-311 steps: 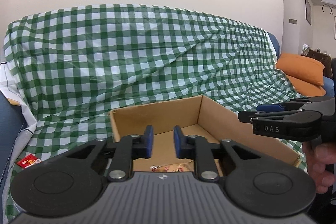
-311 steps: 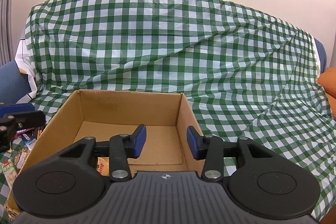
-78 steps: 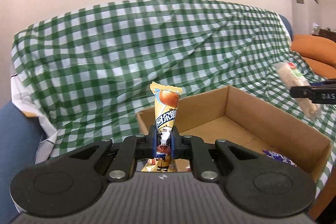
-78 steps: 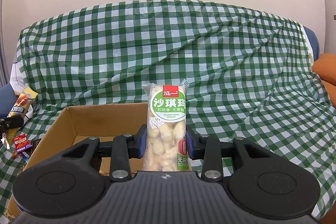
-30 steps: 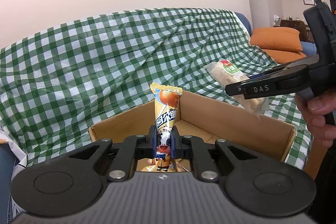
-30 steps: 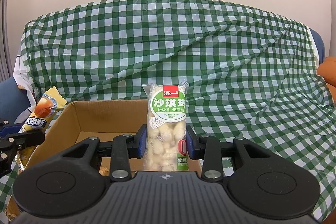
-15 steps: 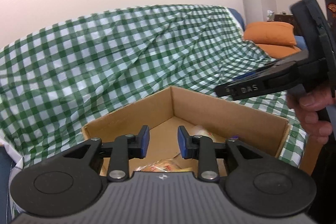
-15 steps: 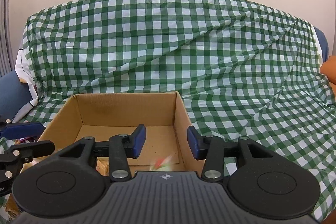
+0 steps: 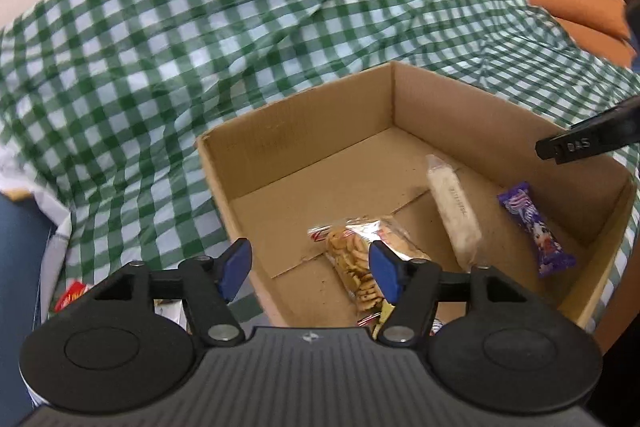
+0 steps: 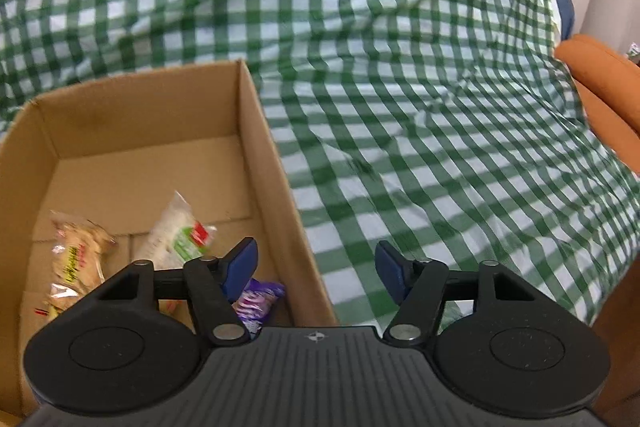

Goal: Organize snacks
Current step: 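Open the left tool dropping the wafer stick while the right tool releases the peanut bar into the box, then move both open tools from the box toward the snacks on the cloth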

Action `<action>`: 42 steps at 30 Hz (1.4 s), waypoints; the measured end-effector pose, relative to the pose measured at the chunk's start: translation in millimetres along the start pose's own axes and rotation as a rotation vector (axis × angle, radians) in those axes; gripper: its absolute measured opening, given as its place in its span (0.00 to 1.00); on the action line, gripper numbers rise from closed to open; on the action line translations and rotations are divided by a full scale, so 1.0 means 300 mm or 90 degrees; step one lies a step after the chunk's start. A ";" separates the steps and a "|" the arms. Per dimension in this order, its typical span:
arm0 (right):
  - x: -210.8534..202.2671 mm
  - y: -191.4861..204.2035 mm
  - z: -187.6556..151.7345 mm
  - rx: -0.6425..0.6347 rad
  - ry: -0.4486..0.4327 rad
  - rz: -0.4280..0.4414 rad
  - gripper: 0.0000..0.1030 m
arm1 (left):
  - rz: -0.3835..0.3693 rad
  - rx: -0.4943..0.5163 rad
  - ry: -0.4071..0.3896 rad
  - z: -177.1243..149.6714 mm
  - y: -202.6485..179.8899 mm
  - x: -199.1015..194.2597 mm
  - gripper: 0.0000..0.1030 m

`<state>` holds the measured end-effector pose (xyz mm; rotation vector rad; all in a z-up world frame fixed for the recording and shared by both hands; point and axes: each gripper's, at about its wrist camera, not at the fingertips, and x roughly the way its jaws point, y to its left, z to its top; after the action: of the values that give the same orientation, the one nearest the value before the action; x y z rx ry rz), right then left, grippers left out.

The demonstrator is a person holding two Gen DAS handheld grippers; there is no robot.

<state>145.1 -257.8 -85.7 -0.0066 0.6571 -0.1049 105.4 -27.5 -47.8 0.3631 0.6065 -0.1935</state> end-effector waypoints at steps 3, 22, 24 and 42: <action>0.022 -0.013 -0.013 0.005 0.020 -0.008 0.42 | 0.014 0.002 -0.020 0.003 -0.005 -0.011 0.67; -0.004 -0.016 -0.013 0.000 0.011 -0.040 0.33 | -0.023 0.031 -0.014 -0.010 -0.056 0.008 0.67; -0.007 -0.013 -0.015 -0.006 0.011 -0.043 0.33 | -0.020 0.035 -0.019 -0.009 -0.058 0.006 0.67; -0.294 0.115 0.008 0.020 -0.236 0.098 0.39 | -0.080 -0.030 -0.058 -0.025 0.274 -0.163 0.22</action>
<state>80.2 -214.9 -31.4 0.0538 0.2837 0.0344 85.3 54.5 -2.3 0.2691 0.5430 -0.3148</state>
